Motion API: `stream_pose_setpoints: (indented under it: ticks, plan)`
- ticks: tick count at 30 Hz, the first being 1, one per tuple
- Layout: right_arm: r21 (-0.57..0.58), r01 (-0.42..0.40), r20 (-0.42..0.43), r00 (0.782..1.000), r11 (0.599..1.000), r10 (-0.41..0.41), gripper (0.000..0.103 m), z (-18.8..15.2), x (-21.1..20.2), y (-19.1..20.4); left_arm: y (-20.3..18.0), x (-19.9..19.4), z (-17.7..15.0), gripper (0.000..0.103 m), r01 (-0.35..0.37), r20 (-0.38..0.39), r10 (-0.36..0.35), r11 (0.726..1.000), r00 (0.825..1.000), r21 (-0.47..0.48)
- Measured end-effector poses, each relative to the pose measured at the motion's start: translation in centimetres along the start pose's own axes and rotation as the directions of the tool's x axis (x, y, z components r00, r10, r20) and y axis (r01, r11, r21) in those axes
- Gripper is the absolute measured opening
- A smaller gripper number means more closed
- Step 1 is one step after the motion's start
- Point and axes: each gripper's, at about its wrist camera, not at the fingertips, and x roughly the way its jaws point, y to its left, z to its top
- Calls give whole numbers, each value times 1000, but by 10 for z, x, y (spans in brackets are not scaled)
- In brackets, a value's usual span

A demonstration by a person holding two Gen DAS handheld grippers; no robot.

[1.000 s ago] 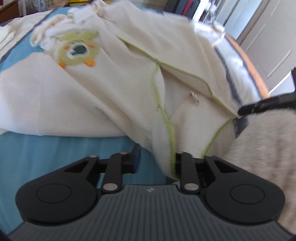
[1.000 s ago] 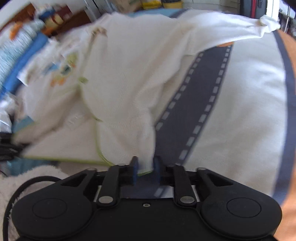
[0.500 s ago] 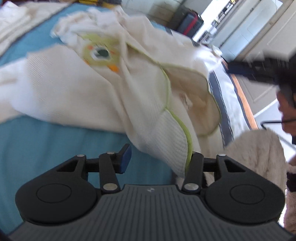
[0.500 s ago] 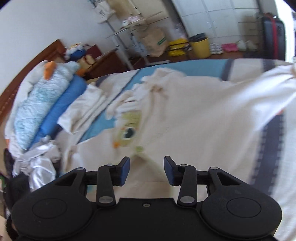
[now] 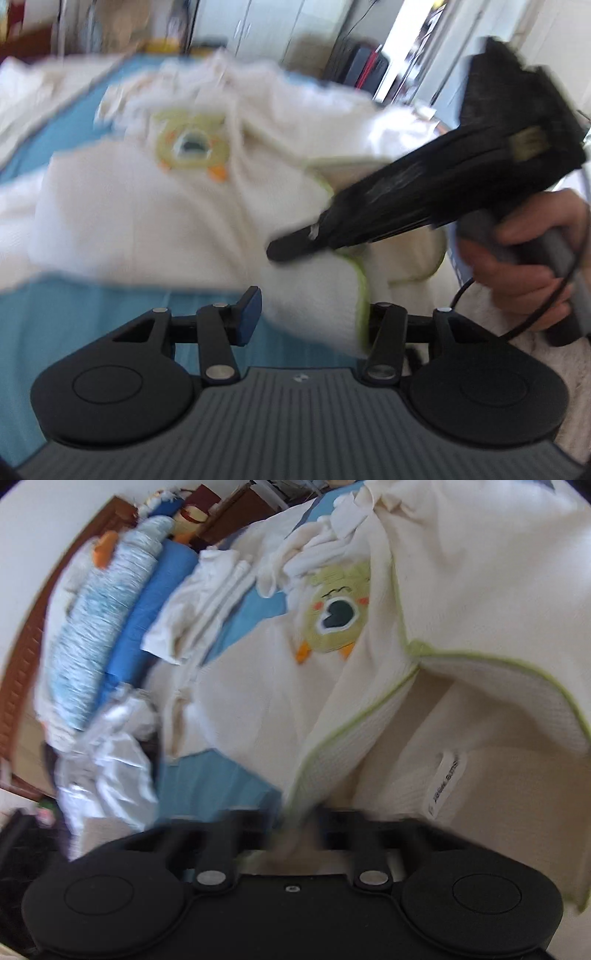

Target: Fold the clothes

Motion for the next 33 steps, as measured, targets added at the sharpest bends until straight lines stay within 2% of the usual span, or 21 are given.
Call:
stream_pose_setpoints:
  ticks: [2, 4, 5, 7, 8, 9, 10, 12, 13, 14, 16, 18, 24, 25, 26, 27, 28, 30, 31, 32, 33]
  plan:
    - [-47, 71, 117, 991, 996, -65, 10, 2, -15, 2, -2, -14, 1, 60, 19, 111, -25, 999, 994, 50]
    - [-43, 144, 215, 968, 989, -131, 10, 5, -33, -2, 6, -27, 5, 72, 36, 189, -43, 998, 981, 42]
    - [-40, 203, 247, 951, 978, -187, 10, 7, -38, -5, 15, -30, 9, 76, 31, 195, -33, 999, 980, 14]
    - [-31, 350, 285, 901, 936, -327, 10, 8, -44, -10, 37, -27, 17, 77, -25, 134, 35, 997, 990, -77]
    - [-10, 394, 289, 881, 919, -375, 10, 9, -44, -14, 50, -24, 20, 77, -65, 93, 77, 990, 993, -126]
    - [20, 400, 283, 877, 916, -389, 10, 10, -45, -20, 68, -19, 21, 77, -132, 30, 140, 973, 990, -189]
    - [48, 386, 274, 882, 921, -384, 9, 12, -44, -26, 87, -16, 21, 77, -200, -25, 200, 945, 979, -260]
    - [79, 384, 267, 881, 920, -390, 9, 13, -44, -33, 124, -10, 19, 77, -330, -136, 300, 861, 944, -388]
    - [86, 393, 270, 876, 916, -401, 9, 13, -44, -34, 140, -12, 17, 76, -368, -163, 331, 810, 930, -457]
    - [93, 398, 271, 872, 912, -408, 9, 13, -44, -35, 153, -14, 16, 76, -383, -179, 340, 767, 923, -516]
    - [112, 401, 273, 867, 909, -416, 9, 13, -43, -36, 169, -14, 15, 77, -304, -150, 269, 742, 951, -597]
    - [133, 383, 273, 873, 914, -405, 9, 12, -44, -40, 182, -11, 14, 77, -233, -117, 208, 712, 971, -663]
    - [211, 261, 265, 913, 942, -312, 10, 10, -51, -56, 187, 41, 9, 83, -197, -83, 194, 699, 978, -688]
    - [219, 235, 260, 921, 947, -289, 10, 10, -52, -58, 184, 48, 11, 75, -219, -86, 217, 717, 972, -662]
    - [224, 208, 254, 931, 952, -263, 11, 10, -52, -60, 172, 52, 20, 31, -307, -106, 301, 773, 948, -556]
    - [221, 170, 244, 944, 960, -223, 14, 10, -52, -60, 160, 55, 30, 9, -393, -113, 385, 808, 916, -439]
    - [208, 116, 227, 960, 971, -163, 15, 10, -50, -60, 149, 56, 38, 7, -455, -94, 452, 822, 887, -342]
    - [169, 51, 202, 976, 984, -85, 15, 9, -46, -54, 134, 32, 44, 5, -474, 19, 504, 824, 864, -311]
    - [140, 61, 197, 976, 988, -88, 14, 8, -45, -49, 127, 14, 46, 5, -500, 80, 545, 810, 834, -306]
    - [107, 69, 193, 977, 992, -89, 12, 6, -45, -42, 120, -5, 48, 5, -531, 140, 588, 792, 797, -302]
    - [68, 75, 189, 978, 995, -87, 10, 5, -44, -36, 114, -25, 48, 6, -573, 195, 637, 762, 745, -300]
